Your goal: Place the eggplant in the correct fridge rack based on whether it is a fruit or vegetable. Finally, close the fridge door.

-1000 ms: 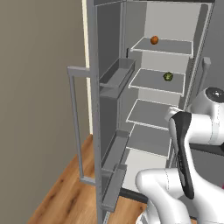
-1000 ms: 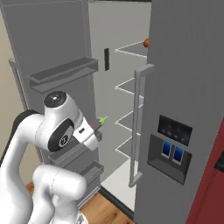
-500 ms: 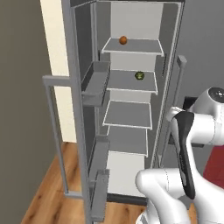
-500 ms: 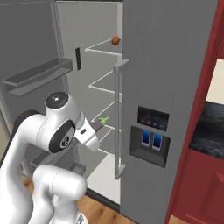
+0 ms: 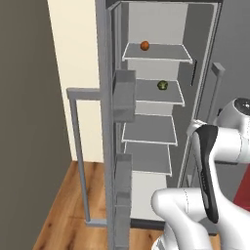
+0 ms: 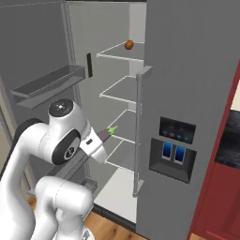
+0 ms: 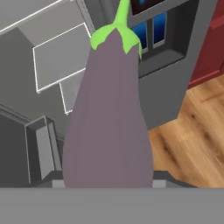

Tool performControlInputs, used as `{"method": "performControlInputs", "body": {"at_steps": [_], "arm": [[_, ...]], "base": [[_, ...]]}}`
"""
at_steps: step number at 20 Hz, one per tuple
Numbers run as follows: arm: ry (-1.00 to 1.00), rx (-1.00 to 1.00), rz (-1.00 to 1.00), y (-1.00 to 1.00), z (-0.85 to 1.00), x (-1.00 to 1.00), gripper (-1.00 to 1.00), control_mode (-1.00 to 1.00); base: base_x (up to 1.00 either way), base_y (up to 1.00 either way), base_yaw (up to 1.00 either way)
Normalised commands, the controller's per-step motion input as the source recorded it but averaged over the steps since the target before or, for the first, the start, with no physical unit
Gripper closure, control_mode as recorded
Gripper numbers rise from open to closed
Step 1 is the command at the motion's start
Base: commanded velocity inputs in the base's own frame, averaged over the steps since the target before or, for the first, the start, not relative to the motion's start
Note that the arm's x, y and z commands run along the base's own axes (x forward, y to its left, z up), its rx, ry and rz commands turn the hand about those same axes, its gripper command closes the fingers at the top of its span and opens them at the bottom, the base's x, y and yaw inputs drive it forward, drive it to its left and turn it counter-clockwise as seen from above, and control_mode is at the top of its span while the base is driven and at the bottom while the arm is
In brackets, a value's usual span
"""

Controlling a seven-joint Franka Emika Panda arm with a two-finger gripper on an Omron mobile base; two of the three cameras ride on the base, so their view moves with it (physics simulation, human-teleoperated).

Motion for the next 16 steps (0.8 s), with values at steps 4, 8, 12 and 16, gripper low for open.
{"method": "performControlInputs", "body": {"at_steps": [4, 8, 12, 16], "arm": [[0.00, 0.00, 0.00, 0.00, 0.00, 0.00, 1.00, 1.00], [0.00, 0.00, 0.00, 0.00, 0.00, 0.00, 1.00, 1.00], [0.00, 0.00, 0.00, 0.00, 0.00, 0.00, 1.00, 1.00], [0.00, 0.00, 0.00, 0.00, 0.00, 0.00, 1.00, 1.00]], "base": [[0.44, 0.29, -0.04], [0.57, 0.28, -0.01], [0.56, 0.04, 0.00], [0.49, 0.00, 0.00]]}}
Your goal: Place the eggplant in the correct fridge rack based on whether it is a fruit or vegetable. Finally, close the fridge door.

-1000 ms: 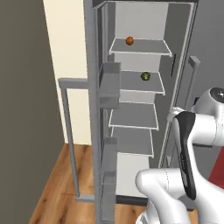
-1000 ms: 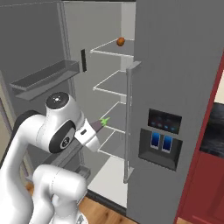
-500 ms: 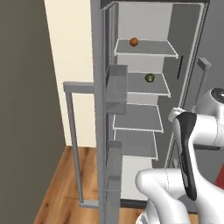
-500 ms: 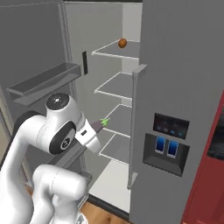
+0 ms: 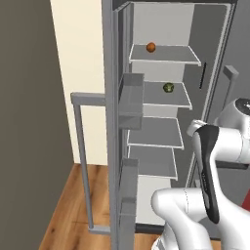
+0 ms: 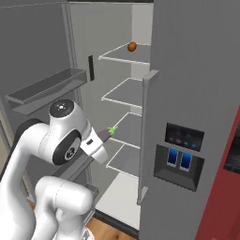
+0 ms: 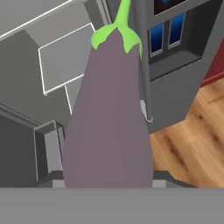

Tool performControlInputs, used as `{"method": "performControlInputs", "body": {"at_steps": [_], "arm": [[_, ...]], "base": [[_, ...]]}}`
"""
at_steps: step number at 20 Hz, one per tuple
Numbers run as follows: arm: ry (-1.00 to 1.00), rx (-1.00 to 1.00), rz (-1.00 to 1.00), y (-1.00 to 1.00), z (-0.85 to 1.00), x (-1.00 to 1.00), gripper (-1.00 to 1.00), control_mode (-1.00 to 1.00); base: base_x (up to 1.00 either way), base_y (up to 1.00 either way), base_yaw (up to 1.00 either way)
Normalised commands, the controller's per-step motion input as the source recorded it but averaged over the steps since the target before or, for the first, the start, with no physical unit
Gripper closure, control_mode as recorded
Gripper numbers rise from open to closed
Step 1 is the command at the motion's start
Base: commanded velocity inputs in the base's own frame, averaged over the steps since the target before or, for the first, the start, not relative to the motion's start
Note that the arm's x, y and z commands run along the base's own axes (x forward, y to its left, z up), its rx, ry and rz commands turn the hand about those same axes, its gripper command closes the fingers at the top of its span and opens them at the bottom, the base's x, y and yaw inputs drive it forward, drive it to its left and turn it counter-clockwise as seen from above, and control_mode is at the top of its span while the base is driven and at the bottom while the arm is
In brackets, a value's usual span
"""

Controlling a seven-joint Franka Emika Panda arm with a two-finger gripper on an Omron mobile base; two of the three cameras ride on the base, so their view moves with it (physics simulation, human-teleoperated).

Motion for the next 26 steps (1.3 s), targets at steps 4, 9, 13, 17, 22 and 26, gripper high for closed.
{"method": "performControlInputs", "body": {"at_steps": [4, 9, 13, 17, 22, 26], "arm": [[0.00, 0.00, 0.00, 0.00, 0.00, 0.00, 1.00, 1.00], [0.00, 0.00, 0.00, 0.00, 0.00, 0.00, 1.00, 1.00], [0.00, 0.00, 0.00, 0.00, 0.00, 0.00, 1.00, 1.00], [-0.11, -0.02, 0.01, 0.14, 0.07, 0.04, 1.00, -1.00], [-0.21, -0.09, 0.01, 0.19, 0.05, 0.46, 1.00, -1.00], [-0.26, -0.11, 0.14, 0.26, 0.01, 0.36, 1.00, -1.00]], "base": [[0.59, 0.00, 0.00], [0.67, -0.04, 0.00], [0.28, 0.02, 0.00], [0.03, 0.04, 0.00], [0.00, 0.00, 0.00], [0.00, 0.00, 0.00]]}}
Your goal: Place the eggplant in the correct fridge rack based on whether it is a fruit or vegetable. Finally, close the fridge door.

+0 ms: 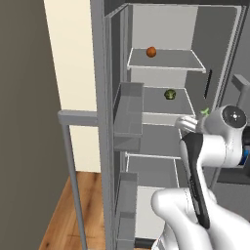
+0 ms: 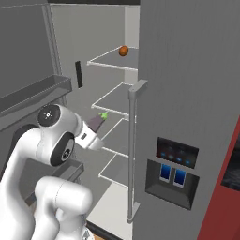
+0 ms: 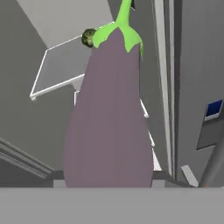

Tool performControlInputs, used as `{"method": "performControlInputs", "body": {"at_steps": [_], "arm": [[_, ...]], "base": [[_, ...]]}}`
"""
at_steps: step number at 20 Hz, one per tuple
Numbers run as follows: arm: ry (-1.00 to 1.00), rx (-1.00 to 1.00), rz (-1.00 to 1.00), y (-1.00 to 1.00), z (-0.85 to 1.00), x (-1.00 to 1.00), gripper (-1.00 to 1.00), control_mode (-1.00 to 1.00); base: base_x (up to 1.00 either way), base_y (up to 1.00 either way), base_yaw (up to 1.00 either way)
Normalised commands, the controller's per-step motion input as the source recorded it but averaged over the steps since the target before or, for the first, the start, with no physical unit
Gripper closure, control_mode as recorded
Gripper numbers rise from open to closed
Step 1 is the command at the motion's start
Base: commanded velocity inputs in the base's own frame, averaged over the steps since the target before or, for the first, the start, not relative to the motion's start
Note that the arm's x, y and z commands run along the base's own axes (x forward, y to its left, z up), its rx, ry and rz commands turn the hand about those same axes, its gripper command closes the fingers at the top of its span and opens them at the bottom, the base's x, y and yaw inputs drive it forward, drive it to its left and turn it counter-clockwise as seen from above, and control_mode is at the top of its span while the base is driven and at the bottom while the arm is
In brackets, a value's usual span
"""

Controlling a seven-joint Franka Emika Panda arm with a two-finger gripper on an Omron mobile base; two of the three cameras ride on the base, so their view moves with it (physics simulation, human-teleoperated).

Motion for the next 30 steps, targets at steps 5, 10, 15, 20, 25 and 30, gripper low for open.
{"method": "performControlInputs", "body": {"at_steps": [5, 10, 15, 20, 25, 30], "arm": [[-0.18, -0.04, 0.12, 0.00, 0.23, 0.22, 1.00, -1.00], [-0.03, -0.02, 0.03, 0.00, 0.16, 0.00, 1.00, -1.00], [-0.01, -0.02, 0.06, 0.00, 0.00, 0.13, 1.00, -1.00], [0.00, -0.05, 0.14, 0.02, 0.00, 0.41, 1.00, -1.00], [0.00, -0.03, 0.03, 0.00, 0.00, 0.61, 1.00, -1.00], [0.02, -0.02, 0.00, 0.00, 0.00, 0.69, 1.00, -1.00]], "base": [[0.00, 0.00, 0.00], [0.00, 0.00, 0.00], [0.00, 0.00, 0.00], [0.00, 0.00, 0.00], [0.00, 0.00, 0.00], [0.00, 0.00, 0.00]]}}
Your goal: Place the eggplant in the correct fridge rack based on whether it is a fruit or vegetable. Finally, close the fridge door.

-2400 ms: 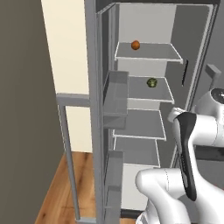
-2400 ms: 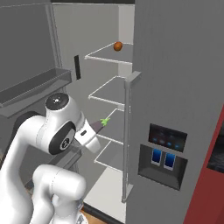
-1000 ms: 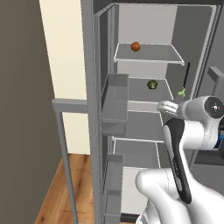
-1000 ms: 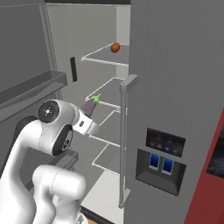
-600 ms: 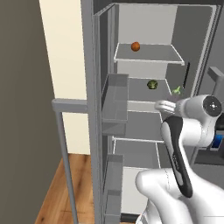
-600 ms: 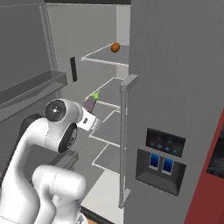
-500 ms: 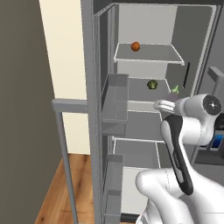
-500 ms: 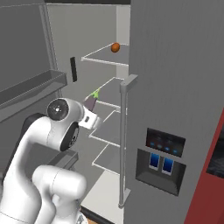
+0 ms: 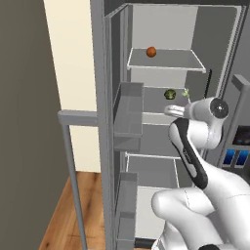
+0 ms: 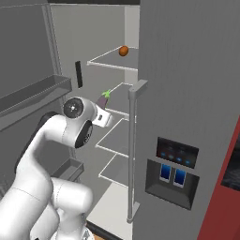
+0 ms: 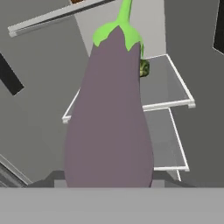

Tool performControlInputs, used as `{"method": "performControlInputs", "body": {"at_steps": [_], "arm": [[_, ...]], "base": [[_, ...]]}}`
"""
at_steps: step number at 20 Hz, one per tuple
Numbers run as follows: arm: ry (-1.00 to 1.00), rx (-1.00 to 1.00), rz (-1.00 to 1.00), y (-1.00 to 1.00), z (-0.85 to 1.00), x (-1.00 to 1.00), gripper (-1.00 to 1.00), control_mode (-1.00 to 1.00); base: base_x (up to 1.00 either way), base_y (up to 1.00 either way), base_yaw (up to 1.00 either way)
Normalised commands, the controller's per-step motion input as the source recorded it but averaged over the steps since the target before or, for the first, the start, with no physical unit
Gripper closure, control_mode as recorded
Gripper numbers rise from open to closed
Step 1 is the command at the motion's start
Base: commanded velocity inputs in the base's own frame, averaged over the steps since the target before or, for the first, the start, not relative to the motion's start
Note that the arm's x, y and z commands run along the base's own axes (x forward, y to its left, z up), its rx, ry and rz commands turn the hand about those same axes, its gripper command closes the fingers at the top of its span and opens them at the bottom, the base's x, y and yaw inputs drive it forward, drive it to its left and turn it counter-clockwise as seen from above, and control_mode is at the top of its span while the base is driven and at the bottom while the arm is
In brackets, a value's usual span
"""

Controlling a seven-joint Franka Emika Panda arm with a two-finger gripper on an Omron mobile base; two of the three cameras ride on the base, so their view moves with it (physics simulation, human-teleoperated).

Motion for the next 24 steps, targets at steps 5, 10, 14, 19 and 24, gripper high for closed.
{"method": "performControlInputs", "body": {"at_steps": [5, 10, 14, 19, 24], "arm": [[0.03, -0.01, 0.00, 0.00, 0.00, 0.64, 1.00, -1.00], [0.07, 0.00, 0.00, -0.05, 0.00, 0.38, 1.00, -1.00], [0.07, 0.00, 0.00, -0.17, -0.10, 0.26, 1.00, -1.00], [0.02, 0.00, 0.00, -0.08, -0.08, 0.46, 1.00, -1.00], [0.05, 0.00, 0.00, -0.01, -0.28, 0.43, 1.00, -1.00]], "base": [[0.00, 0.00, 0.00], [0.00, 0.00, 0.00], [0.00, 0.00, 0.00], [0.00, 0.00, 0.00], [0.00, 0.00, 0.00]]}}
